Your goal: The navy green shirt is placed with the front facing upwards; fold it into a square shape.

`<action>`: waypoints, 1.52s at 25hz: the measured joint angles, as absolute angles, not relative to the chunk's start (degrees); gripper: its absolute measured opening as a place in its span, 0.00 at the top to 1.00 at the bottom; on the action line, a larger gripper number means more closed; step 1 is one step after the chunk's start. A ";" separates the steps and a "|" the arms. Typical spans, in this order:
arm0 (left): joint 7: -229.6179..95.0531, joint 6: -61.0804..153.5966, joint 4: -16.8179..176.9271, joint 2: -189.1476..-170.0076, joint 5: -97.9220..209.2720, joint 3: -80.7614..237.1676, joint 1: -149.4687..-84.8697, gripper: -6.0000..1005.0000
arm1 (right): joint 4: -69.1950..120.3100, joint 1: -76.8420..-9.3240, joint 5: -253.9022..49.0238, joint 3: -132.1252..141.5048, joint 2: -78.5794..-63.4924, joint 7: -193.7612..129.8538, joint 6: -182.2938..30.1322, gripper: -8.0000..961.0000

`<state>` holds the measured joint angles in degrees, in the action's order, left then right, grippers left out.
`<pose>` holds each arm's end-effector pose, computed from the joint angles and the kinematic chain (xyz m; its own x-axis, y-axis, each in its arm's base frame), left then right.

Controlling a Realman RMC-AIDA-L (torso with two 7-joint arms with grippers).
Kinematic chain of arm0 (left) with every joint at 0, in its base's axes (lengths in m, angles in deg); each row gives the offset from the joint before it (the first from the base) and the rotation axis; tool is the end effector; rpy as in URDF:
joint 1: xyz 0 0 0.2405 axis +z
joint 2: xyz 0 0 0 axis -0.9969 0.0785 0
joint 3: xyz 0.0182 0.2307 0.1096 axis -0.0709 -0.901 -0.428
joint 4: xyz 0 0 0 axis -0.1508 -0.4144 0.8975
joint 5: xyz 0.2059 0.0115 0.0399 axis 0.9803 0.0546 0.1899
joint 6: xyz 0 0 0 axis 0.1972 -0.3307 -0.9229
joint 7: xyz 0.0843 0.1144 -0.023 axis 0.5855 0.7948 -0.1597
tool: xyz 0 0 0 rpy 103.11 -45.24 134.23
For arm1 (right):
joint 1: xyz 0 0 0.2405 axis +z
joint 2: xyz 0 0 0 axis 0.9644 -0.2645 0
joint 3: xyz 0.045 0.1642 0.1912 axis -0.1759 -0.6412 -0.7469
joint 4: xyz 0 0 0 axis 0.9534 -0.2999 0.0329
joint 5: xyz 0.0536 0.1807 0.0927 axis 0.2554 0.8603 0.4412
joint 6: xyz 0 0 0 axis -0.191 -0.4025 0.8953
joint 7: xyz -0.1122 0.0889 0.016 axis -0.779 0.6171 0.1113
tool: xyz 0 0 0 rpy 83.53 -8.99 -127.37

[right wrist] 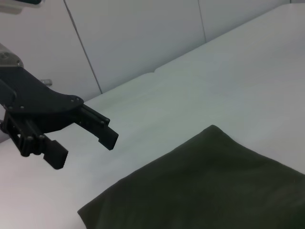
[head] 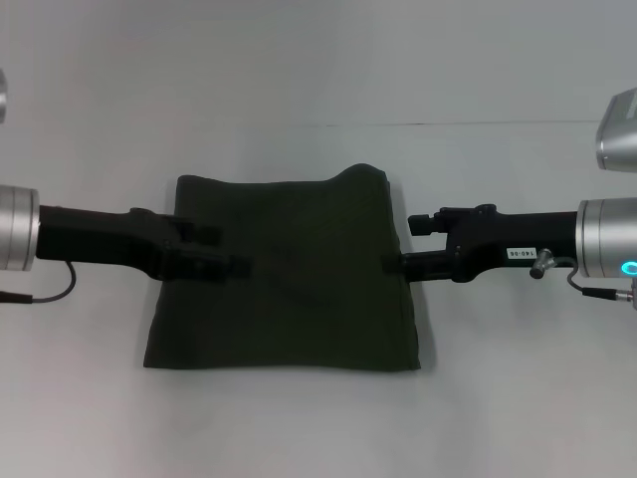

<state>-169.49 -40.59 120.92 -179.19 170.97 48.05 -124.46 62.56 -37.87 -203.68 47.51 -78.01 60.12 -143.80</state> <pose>-0.2390 0.3655 0.0413 0.7442 0.5609 0.3628 0.6143 -0.7879 -0.0418 0.2245 0.3768 -0.0199 0.8029 -0.4434 -0.3985 -0.5396 -0.8247 -0.1696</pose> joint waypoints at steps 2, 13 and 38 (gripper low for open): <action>-169.54 -40.79 120.93 -179.15 170.95 47.90 -125.08 0.14 | 62.53 -37.73 -203.62 47.45 -78.02 59.95 -143.51 0.11; -171.13 -39.09 121.00 -179.16 170.95 48.52 -125.69 0.14 | 62.36 -37.78 -202.87 47.54 -77.95 60.10 -143.57 0.11; -166.60 -37.68 121.26 -179.72 171.12 47.38 -124.69 0.14 | 62.33 -38.27 -199.80 46.98 -77.84 60.47 -145.67 0.11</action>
<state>-166.60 -37.68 121.26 -179.72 171.12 47.38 -124.69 62.33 -38.27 -199.80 46.98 -77.84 60.47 -145.67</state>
